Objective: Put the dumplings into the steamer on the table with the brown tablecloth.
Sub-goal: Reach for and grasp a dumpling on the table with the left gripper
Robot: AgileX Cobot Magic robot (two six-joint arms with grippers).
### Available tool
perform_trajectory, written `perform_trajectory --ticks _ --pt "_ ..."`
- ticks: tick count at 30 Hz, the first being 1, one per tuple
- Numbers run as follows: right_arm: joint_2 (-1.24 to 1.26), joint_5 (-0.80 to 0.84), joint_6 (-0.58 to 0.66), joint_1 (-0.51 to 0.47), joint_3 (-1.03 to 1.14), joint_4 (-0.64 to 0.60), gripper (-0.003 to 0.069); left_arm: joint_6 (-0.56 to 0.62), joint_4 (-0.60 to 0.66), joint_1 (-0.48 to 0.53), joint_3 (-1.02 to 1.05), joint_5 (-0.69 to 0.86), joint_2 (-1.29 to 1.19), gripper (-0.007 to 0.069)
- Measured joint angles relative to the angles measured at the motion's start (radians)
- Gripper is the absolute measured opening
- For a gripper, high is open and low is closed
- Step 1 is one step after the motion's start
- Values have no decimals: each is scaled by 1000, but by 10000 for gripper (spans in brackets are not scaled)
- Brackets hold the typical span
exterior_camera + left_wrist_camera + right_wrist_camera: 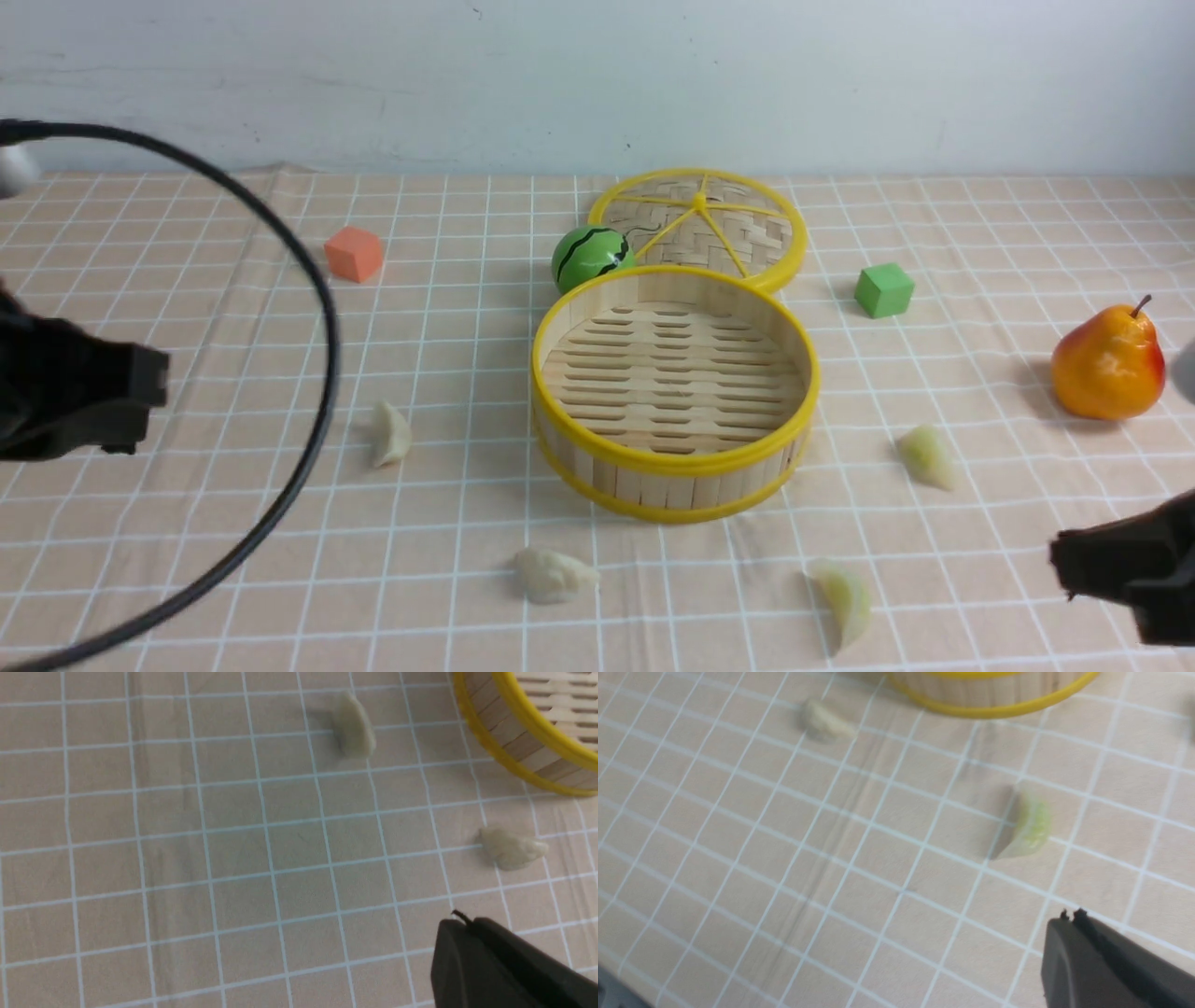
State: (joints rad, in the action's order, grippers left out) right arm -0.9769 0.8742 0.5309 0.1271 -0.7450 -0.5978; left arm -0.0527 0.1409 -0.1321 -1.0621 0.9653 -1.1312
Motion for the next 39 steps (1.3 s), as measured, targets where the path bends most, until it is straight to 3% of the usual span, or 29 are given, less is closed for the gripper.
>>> perform_trajectory --ticks 5,7,9,16,20,28,32,37,39 --pt "-84 20 7 165 -35 57 -10 -71 -24 -10 -152 43 -220 1" --pt "-94 25 8 218 -37 89 -8 -84 -25 -11 -220 43 -324 55" --pt "-96 28 8 242 -38 105 -6 -88 -26 -12 -271 50 -408 132" --pt "-96 18 8 248 -38 110 -2 -109 -89 -99 -450 72 -705 524" --pt "-96 11 8 248 -38 110 -2 -198 -166 -142 -560 46 -837 596" --pt "-96 10 8 248 -38 110 0 -285 -243 -142 -659 33 -994 520" --pt "-96 10 8 248 -38 121 3 -301 -221 -142 -662 35 -1054 433" --pt "-96 5 8 248 -38 122 3 -305 -188 -142 -663 38 -1061 254" --pt "-96 1 8 248 -38 122 3 -305 -186 -142 -664 40 -1059 243"
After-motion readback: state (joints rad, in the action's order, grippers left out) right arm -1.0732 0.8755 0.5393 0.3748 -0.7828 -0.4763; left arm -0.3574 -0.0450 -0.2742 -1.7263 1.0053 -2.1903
